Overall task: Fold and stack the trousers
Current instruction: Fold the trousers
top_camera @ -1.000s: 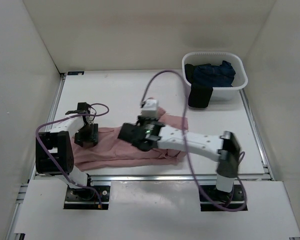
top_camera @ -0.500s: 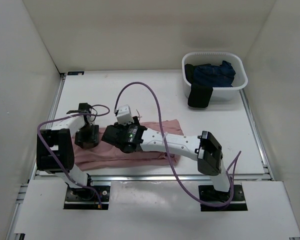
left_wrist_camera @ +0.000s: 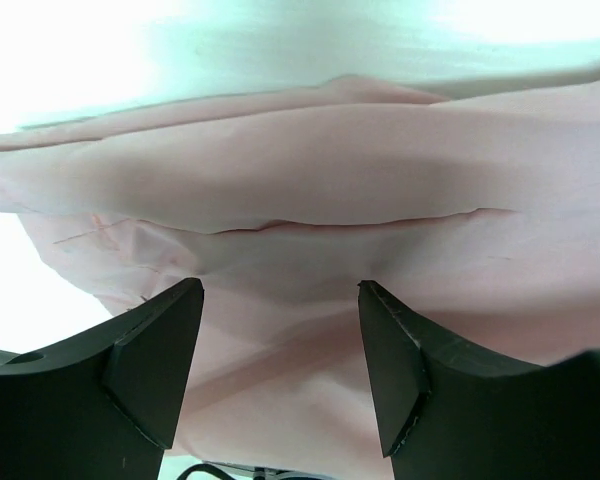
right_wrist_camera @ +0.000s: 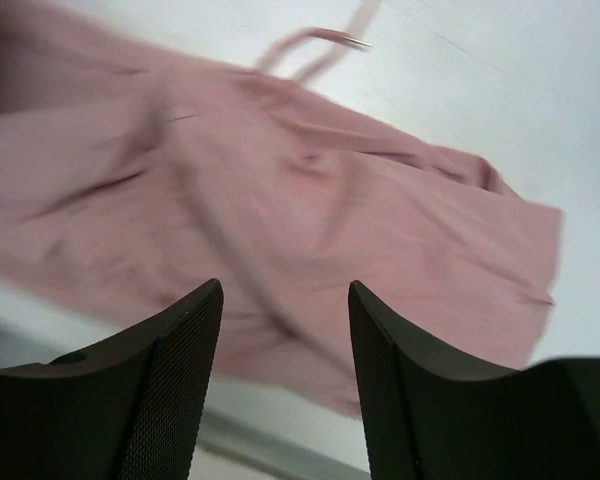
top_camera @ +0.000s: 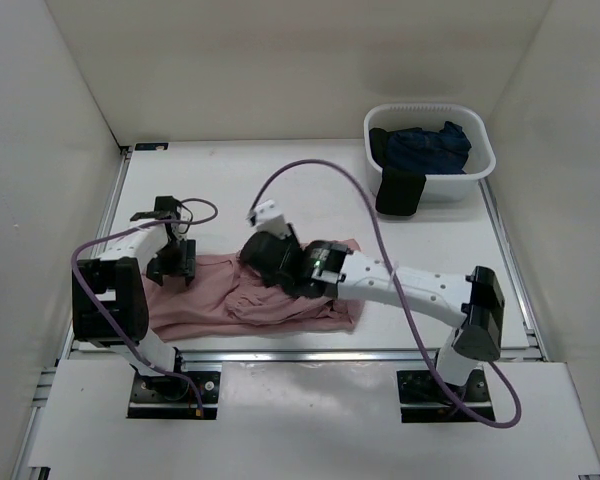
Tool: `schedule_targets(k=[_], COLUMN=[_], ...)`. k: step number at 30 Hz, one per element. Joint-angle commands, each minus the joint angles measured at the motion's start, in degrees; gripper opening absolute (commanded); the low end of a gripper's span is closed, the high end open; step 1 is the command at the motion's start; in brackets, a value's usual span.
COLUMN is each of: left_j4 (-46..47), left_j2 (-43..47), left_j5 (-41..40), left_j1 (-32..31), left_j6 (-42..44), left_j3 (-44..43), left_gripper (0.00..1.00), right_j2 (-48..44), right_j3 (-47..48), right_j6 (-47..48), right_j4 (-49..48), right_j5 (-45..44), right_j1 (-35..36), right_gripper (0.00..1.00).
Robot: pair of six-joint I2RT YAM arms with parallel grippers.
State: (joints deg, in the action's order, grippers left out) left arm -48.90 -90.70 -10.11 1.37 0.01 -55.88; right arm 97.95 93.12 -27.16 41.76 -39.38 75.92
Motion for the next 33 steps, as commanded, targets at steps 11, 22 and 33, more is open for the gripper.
schedule_targets(k=[11,22,33], left_j4=[-3.04,-2.51,-2.51], left_j2=[3.16,3.68,2.63], left_j5=[-0.44,-0.44,-0.44], left_j1=[-0.22,-0.22,0.3], left_j6=[-0.01,-0.01,-0.01], left_j3=[-4.15,-3.01,-3.01], left_gripper=[0.76,0.76,0.77], right_j2=[6.45,20.77,17.2], right_j3=[-1.81,10.74,12.26], right_j6=[11.5,14.06,10.64], right_j4=[-7.31,0.67,1.05], right_j5=[11.07,10.03,7.04], right_j1=[-7.8,-7.8,-8.33], right_gripper=[0.84,0.79,0.0])
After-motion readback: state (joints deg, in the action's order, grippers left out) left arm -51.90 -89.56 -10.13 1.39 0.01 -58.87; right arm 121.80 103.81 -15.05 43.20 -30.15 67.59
